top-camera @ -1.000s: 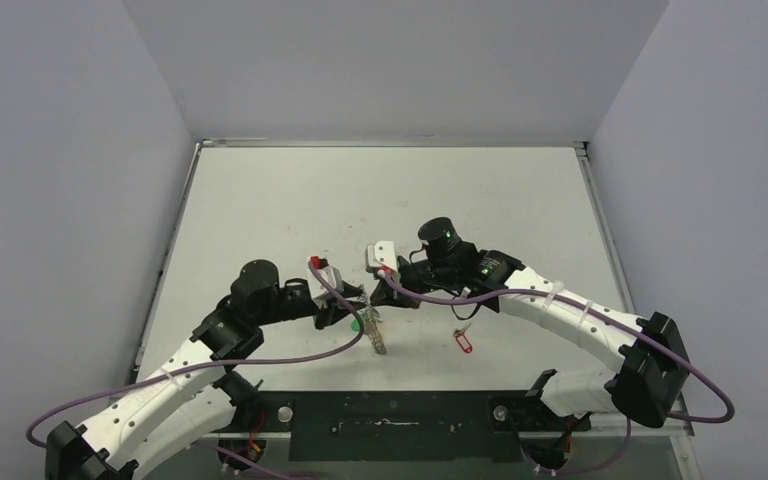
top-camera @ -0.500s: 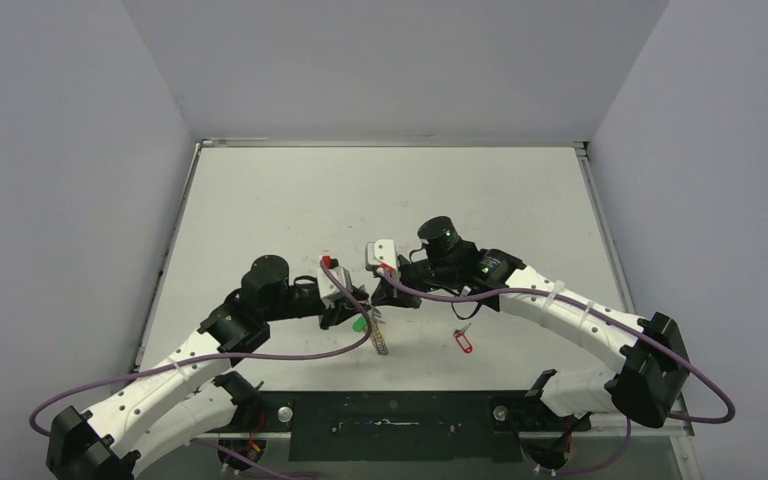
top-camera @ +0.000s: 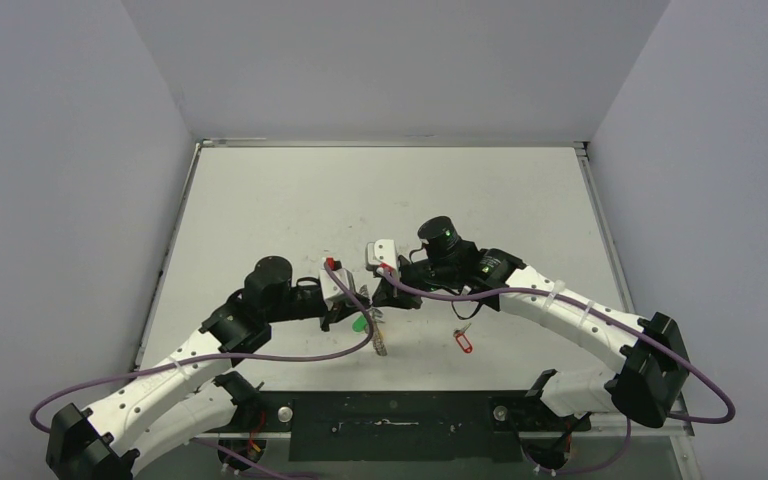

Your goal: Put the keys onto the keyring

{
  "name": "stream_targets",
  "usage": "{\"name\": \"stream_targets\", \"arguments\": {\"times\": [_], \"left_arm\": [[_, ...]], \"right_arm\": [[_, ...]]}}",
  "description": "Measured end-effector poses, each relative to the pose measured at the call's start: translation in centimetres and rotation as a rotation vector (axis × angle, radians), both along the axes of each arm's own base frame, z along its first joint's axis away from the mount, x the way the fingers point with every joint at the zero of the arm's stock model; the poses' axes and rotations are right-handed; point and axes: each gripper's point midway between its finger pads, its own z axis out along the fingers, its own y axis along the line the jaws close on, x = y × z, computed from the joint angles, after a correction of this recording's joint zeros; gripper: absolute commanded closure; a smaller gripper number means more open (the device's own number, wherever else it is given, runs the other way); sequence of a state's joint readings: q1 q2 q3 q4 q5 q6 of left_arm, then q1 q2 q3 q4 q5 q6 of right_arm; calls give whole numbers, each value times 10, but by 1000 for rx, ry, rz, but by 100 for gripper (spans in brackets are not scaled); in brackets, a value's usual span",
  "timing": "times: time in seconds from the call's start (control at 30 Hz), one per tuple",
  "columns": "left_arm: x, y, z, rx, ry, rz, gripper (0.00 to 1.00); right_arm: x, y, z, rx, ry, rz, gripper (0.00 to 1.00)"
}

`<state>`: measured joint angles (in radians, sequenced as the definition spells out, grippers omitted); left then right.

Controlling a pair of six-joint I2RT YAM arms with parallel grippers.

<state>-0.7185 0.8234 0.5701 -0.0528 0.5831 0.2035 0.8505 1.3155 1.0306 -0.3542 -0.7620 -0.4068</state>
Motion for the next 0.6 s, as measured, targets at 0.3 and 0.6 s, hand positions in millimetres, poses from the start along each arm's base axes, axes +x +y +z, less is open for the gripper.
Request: {"name": "stream_targets", "arguments": {"times": [0.3, 0.6], "left_arm": [[1, 6, 2, -33, -30, 41, 100], [-5, 14, 12, -154, -114, 69, 100]], "right_arm": [[7, 0, 19, 55, -37, -23, 50], [19, -4, 65, 227, -100, -21, 56]]}}
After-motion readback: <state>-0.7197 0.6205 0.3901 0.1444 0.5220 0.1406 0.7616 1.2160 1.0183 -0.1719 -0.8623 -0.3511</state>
